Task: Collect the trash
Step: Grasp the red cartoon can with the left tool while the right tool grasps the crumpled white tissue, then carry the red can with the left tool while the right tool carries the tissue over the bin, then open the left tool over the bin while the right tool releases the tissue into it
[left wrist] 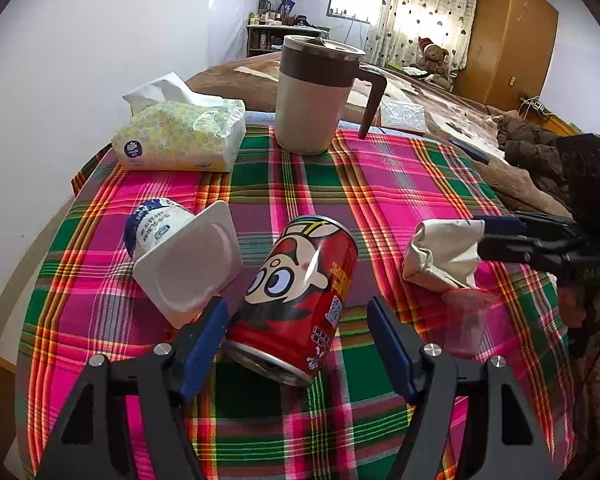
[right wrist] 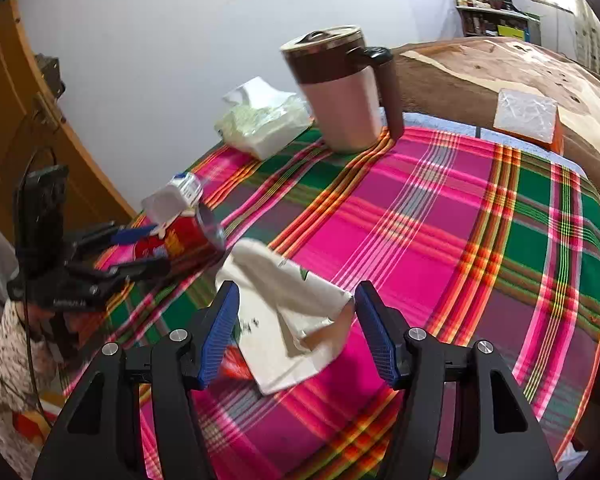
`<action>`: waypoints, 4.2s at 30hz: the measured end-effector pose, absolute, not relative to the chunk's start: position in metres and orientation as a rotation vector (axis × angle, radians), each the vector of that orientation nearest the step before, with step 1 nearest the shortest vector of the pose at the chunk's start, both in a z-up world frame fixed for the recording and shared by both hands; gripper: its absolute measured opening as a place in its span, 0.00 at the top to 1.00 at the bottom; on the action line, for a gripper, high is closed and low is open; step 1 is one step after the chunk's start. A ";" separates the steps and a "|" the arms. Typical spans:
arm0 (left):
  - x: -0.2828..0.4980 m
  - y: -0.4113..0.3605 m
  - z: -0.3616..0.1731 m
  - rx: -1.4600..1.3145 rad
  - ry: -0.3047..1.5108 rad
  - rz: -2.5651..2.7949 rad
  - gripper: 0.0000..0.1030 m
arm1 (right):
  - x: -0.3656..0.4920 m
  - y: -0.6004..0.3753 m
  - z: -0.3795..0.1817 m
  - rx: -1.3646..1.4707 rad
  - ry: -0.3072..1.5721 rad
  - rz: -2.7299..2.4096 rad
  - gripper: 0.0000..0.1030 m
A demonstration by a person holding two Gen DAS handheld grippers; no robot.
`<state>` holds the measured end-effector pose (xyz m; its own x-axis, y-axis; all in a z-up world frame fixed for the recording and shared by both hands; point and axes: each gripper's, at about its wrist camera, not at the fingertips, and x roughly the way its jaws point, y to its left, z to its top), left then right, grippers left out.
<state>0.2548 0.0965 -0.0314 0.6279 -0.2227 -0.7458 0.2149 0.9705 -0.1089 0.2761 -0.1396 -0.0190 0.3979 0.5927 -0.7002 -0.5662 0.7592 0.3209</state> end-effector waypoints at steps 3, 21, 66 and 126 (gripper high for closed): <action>0.258 0.098 -0.031 -0.021 0.857 -0.247 0.31 | 0.276 -0.139 -0.018 -0.009 0.854 0.654 0.40; 0.272 0.093 -0.042 -0.047 0.897 -0.290 0.41 | 0.273 -0.119 -0.033 0.015 0.886 0.645 0.76; 0.195 0.035 0.015 -0.021 0.707 -0.280 0.46 | 0.173 -0.168 0.021 0.101 0.582 0.294 0.88; 0.145 -0.264 0.019 0.159 0.708 -0.782 0.46 | 0.084 -0.377 0.005 0.193 0.590 -0.396 0.87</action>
